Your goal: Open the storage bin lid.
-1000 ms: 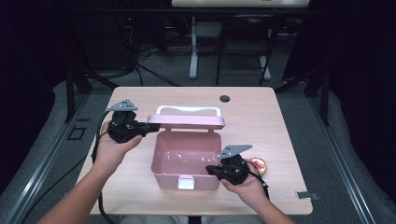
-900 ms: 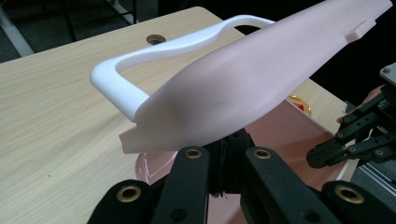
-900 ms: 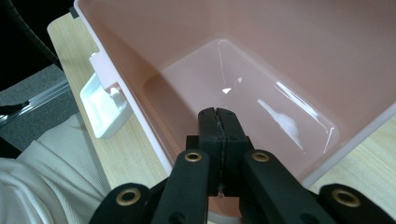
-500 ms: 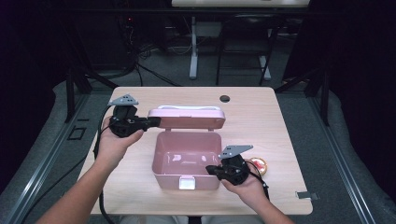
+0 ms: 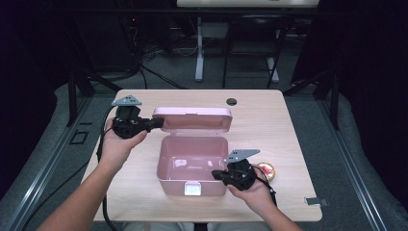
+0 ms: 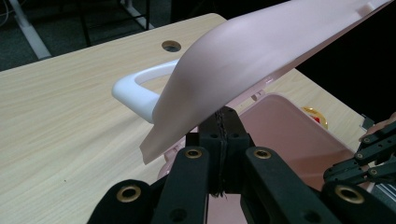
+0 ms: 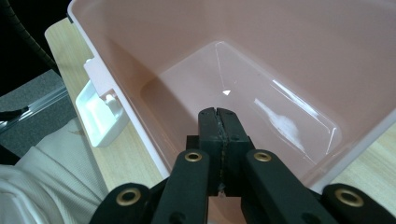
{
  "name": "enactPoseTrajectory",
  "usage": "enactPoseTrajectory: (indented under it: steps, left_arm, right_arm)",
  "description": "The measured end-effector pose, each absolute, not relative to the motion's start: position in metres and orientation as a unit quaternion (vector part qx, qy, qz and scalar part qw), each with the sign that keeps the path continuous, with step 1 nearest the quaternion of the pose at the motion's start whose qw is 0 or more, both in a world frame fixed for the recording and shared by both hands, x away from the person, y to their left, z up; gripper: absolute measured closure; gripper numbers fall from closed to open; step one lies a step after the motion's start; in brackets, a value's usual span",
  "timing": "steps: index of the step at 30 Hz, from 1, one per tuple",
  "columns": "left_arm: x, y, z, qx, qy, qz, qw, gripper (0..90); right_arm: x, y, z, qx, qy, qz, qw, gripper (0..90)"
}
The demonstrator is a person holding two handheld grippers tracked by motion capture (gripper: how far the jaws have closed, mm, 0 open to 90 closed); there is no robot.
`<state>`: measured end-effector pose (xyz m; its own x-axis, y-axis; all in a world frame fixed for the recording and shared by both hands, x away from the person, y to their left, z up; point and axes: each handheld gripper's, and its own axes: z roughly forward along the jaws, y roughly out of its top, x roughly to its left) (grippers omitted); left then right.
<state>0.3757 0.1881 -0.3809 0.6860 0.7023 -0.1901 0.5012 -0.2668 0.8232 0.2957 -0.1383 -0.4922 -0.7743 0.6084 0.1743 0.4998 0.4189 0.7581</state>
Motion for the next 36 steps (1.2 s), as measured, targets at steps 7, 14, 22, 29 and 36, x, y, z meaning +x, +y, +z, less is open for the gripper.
enactPoseTrajectory:
  steps: [7, 14, 22, 29, 36]
  left_arm:
    - [0.378, 0.190, -0.381, 0.788, 0.386, 0.108, 0.468, 89.9]
    - [0.379, 0.191, -0.382, 0.787, 0.390, 0.110, 0.465, 89.9]
    - [0.381, 0.193, -0.382, 0.786, 0.393, 0.111, 0.464, 89.9]
    - [0.383, 0.194, -0.383, 0.784, 0.396, 0.112, 0.464, 89.9]
    - [0.386, 0.194, -0.383, 0.782, 0.400, 0.115, 0.465, 89.9]
  right_arm:
    - [0.296, -0.139, -0.493, 0.328, 0.840, 0.428, 0.064, 89.7]
    - [0.296, -0.139, -0.493, 0.329, 0.839, 0.429, 0.062, 89.8]
    - [0.297, -0.138, -0.493, 0.329, 0.838, 0.431, 0.060, 89.9]
    - [0.297, -0.139, -0.494, 0.329, 0.838, 0.432, 0.060, 89.9]
    - [0.297, -0.138, -0.494, 0.330, 0.837, 0.432, 0.061, 90.0]
